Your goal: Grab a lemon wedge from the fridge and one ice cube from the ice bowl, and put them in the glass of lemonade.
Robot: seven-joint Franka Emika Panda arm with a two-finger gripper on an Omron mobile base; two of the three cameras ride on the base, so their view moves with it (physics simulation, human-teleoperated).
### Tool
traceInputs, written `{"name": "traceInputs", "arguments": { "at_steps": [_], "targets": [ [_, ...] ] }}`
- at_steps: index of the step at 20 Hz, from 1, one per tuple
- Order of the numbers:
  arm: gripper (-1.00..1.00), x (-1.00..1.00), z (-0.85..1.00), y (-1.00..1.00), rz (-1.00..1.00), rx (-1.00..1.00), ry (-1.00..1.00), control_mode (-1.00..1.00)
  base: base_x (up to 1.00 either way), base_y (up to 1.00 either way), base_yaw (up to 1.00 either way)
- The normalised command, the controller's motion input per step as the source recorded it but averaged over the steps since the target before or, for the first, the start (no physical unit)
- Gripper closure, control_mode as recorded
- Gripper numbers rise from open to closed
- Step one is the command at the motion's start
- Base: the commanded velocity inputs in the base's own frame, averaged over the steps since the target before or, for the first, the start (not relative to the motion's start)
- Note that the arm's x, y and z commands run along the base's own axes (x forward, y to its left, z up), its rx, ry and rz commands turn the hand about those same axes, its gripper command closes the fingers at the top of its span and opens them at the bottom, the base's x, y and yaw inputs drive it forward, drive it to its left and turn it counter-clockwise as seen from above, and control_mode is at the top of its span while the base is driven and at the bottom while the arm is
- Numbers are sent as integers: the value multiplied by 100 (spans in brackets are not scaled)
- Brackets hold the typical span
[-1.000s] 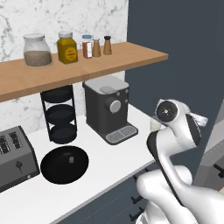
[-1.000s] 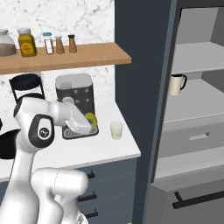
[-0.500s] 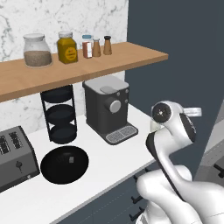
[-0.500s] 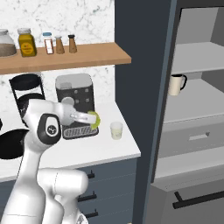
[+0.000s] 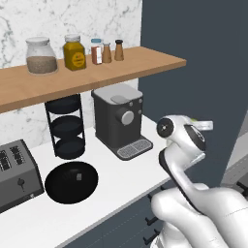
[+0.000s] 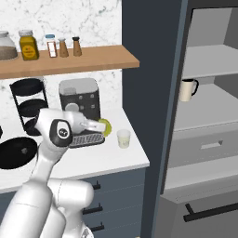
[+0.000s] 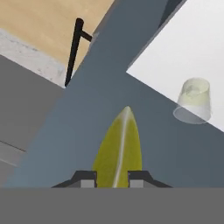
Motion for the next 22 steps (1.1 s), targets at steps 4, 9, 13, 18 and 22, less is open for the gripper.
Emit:
{"name": "traceInputs", "arguments": {
  "at_steps": [4,9,13,18,22],
  "targets": [
    [100,52,-5,1,-14,5,0,-100,0,0,0],
    [100,48,-18,10,-13,1,0,-100,0,0,0],
    [100,38,-25,2,-5,0,0,-100,0,0,0],
    [100,25,-16,-2,0,0,0,-100,0,0,0],
    [100,17,-20,-10,0,0,0,-100,0,0,0]
  ]
}}
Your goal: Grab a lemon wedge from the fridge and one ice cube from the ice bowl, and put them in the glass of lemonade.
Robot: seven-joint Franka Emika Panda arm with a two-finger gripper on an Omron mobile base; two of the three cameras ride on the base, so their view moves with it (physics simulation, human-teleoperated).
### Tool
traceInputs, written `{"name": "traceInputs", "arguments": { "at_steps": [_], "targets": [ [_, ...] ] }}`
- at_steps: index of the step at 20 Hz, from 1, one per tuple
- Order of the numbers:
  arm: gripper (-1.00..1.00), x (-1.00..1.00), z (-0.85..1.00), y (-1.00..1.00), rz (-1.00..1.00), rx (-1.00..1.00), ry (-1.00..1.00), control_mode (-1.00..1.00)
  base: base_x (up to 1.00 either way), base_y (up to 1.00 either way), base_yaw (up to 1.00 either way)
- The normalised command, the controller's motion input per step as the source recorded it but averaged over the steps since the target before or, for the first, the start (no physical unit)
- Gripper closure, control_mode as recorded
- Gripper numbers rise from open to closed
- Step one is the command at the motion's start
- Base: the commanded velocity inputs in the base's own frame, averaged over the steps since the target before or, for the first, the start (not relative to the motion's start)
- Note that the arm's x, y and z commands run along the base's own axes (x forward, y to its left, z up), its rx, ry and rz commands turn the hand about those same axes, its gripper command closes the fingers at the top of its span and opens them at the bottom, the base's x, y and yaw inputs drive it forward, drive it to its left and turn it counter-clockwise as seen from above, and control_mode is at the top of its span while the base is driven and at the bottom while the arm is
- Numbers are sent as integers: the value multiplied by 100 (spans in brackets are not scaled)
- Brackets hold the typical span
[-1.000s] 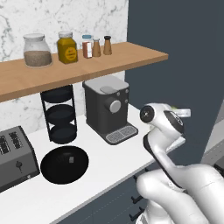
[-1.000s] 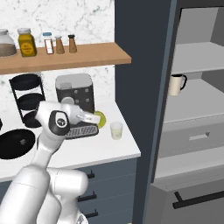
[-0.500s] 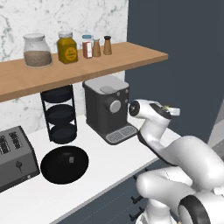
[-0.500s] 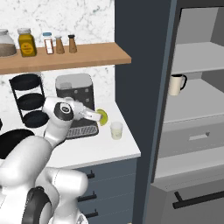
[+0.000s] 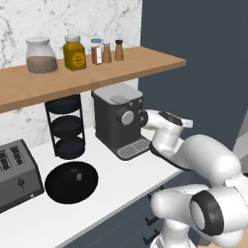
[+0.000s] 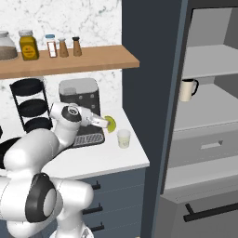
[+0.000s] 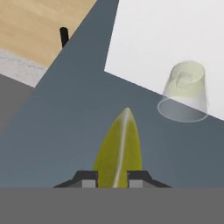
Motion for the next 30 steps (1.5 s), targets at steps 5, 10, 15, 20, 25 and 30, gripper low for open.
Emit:
{"name": "traceInputs", "arguments": {
  "at_steps": [5,10,15,20,25,30],
  "targets": [
    [100,12,-15,-20,0,0,0,-100,0,0,0],
    [100,14,-21,-10,0,0,0,-100,0,0,0],
    [100,14,-21,-2,0,0,0,-100,0,0,0],
    [100,16,-14,0,0,0,0,-100,0,0,0],
    [100,18,-12,0,0,0,0,-100,0,0,0],
    [100,13,-14,0,0,0,0,-100,0,0,0]
  ]
}}
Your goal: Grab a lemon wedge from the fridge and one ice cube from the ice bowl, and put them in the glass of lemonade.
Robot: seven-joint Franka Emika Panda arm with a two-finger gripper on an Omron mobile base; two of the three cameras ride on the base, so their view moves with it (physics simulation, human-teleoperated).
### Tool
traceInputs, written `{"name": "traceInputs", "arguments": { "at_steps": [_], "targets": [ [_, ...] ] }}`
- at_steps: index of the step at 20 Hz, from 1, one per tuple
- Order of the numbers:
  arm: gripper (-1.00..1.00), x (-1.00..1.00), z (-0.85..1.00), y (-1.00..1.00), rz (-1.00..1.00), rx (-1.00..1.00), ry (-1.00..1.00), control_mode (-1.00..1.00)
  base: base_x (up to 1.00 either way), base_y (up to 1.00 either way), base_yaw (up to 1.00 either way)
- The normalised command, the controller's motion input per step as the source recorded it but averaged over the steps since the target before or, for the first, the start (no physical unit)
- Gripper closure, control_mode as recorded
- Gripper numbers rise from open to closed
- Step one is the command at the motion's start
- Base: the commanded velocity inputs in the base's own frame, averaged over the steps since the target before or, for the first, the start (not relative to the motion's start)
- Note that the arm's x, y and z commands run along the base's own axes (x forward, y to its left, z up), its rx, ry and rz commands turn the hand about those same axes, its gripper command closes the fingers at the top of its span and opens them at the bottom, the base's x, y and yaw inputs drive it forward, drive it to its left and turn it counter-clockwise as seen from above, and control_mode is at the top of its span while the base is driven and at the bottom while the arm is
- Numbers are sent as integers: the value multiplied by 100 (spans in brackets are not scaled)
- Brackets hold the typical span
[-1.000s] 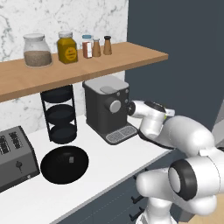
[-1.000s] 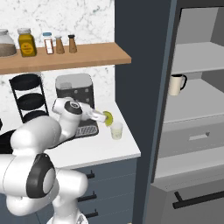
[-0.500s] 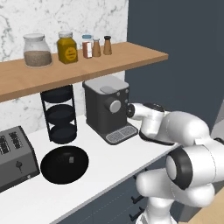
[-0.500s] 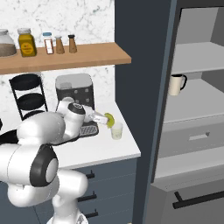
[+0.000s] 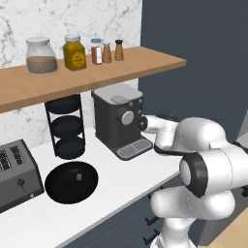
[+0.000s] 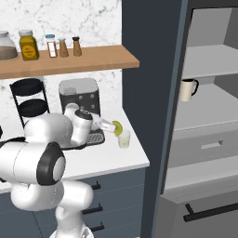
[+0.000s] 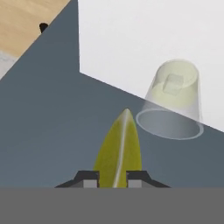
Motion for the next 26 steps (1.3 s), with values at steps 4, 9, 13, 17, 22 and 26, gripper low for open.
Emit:
{"name": "traceInputs", "arguments": {
  "at_steps": [4,9,13,17,22,26],
  "targets": [
    [100,16,-11,-5,0,0,0,-100,0,0,0],
    [100,21,-7,-3,0,0,0,-100,0,0,0],
    [100,27,-1,-1,0,0,0,-100,0,0,0],
    [100,30,-10,-3,0,0,-1,-100,0,0,0],
    [100,20,-33,-8,1,0,-5,-100,0,0,0],
    [100,17,-32,-9,1,0,-6,-100,0,0,0]
  ]
}}
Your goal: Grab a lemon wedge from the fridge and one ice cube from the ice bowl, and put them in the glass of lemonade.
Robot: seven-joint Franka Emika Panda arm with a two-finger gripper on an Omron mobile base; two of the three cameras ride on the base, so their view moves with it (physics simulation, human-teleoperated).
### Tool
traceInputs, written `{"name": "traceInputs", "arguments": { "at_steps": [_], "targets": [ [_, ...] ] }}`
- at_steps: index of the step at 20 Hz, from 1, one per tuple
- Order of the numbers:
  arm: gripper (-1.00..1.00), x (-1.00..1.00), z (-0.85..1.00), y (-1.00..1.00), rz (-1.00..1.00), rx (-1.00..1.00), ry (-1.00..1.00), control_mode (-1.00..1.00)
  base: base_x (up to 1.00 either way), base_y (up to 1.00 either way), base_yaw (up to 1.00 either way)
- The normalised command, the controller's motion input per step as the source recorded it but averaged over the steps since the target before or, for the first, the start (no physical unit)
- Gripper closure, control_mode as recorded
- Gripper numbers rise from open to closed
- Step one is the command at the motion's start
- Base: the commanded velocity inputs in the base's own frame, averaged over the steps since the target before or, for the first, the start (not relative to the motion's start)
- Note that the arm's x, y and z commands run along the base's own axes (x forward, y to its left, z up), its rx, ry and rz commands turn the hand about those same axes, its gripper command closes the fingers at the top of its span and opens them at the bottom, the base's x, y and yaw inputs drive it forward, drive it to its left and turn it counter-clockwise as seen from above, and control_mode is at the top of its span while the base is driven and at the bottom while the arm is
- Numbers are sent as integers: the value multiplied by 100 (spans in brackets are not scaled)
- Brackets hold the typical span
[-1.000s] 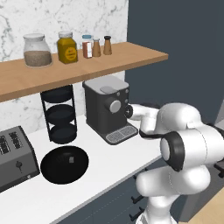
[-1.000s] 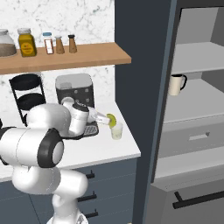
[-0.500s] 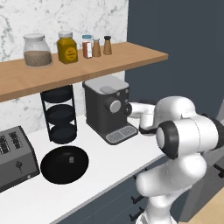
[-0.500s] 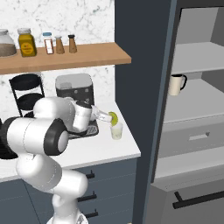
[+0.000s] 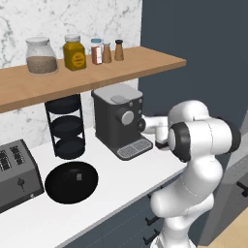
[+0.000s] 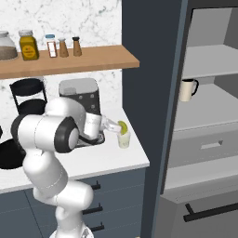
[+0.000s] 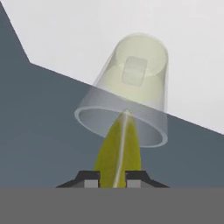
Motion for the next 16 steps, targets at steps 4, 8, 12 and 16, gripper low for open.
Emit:
{"name": "traceInputs", "arguments": {
  "at_steps": [4,8,12,16],
  "targets": [
    [100,10,-21,-5,1,0,-4,-100,0,0,0],
    [100,0,-1,-1,0,0,0,-100,0,0,0],
    [100,1,-2,0,0,0,0,-100,0,0,0],
    [100,1,-9,0,0,0,0,-100,0,0,0]
  ]
}}
